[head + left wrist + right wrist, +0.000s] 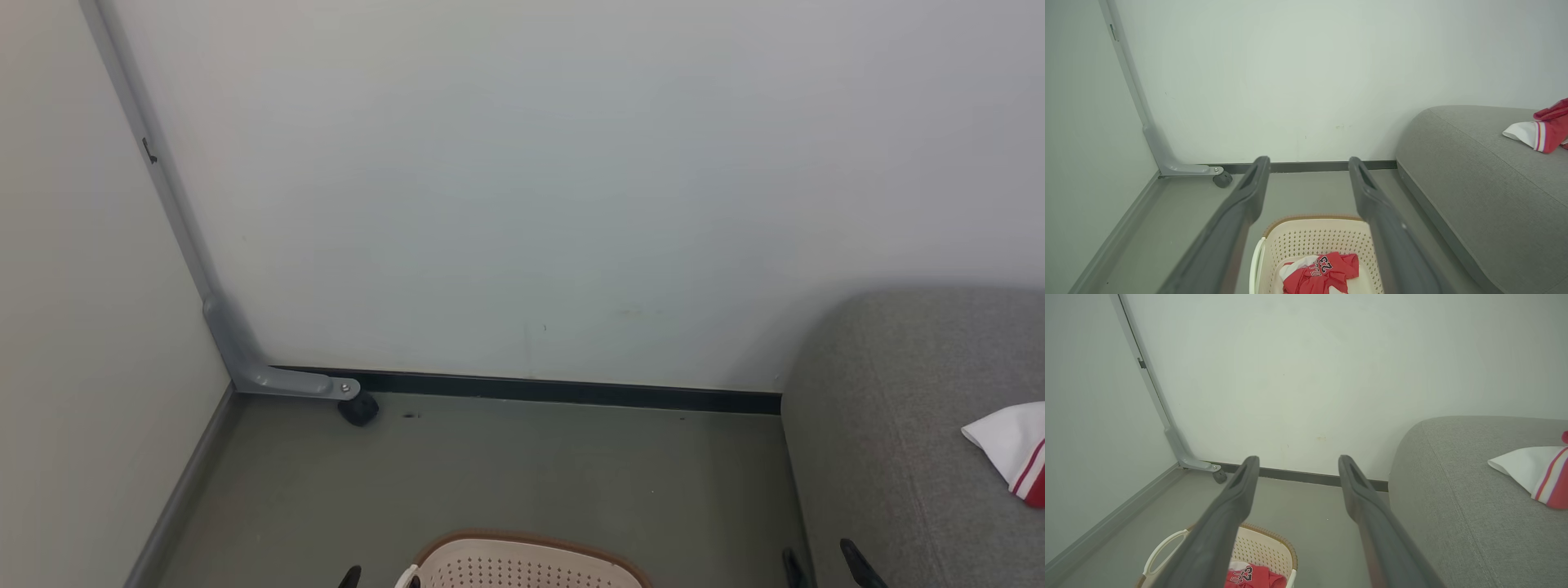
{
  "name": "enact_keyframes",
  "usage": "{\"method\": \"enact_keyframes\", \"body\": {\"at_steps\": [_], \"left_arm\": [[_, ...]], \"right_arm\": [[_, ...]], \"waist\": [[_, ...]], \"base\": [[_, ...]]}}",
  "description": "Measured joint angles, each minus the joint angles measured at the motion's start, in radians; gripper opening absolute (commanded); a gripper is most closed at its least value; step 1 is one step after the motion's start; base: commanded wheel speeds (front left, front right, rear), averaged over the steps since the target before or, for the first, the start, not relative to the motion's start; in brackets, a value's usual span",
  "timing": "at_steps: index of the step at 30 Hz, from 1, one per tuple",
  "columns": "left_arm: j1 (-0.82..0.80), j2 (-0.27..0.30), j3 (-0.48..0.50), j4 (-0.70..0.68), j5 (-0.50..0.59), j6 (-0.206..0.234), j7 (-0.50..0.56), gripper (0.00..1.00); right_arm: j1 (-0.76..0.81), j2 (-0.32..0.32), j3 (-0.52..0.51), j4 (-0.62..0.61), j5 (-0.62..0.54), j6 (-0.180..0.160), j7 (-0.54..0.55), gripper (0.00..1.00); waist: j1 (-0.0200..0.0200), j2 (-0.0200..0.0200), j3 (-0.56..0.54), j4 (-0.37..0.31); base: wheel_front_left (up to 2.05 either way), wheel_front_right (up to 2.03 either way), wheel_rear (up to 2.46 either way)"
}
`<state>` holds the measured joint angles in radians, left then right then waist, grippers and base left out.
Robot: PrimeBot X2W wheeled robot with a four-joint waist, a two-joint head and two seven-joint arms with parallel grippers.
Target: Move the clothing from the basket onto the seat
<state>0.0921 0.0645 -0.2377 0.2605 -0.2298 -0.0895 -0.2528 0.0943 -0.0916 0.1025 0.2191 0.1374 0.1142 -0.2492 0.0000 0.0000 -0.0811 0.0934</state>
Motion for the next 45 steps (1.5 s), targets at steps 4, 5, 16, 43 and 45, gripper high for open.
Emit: {"method": "enact_keyframes", "body": {"at_steps": [4, 5, 16, 43, 45], "left_arm": [[0.0, -0.001, 0.0, 0.007, 0.001, -0.008, 0.0, 1.0], [0.0, -0.002, 0.0, 0.007, 0.002, -0.008, 0.0, 1.0], [0.0, -0.003, 0.001, 0.01, 0.004, -0.009, 0.0, 1.0], [0.05, 0.005, -0.028, -0.033, 0.048, -0.034, 0.0, 1.0], [0.05, 0.012, -0.037, -0.035, 0.049, -0.034, 0.0, 1.0]], "right_arm": [[-0.001, 0.003, -0.001, 0.002, -0.001, 0.0, 0.0, 1.0], [-0.001, 0.003, -0.001, 0.004, -0.001, 0.0, 0.0, 1.0], [-0.002, 0.005, -0.004, 0.005, -0.008, 0.0, 0.0, 1.0], [0.004, 0.014, -0.062, -0.046, -0.031, -0.072, 0.0, 1.0], [0.012, 0.016, -0.06, -0.054, -0.035, -0.085, 0.0, 1.0]], "waist": [[0.0, 0.0001, 0.002, 0.002], [0.0001, 0.0001, 0.003, 0.002], [0.0001, 0.0001, 0.01, 0.005], [0.0001, 0.0001, 0.123, -0.035], [0.0001, 0.0001, 0.147, -0.045]], "base": [[0.0, 0.0, 0.0], [0.0, 0.0, 0.0], [0.0, 0.0, 0.0], [0.0, 0.0, 0.0], [0.0, 0.0, 0.0]]}}
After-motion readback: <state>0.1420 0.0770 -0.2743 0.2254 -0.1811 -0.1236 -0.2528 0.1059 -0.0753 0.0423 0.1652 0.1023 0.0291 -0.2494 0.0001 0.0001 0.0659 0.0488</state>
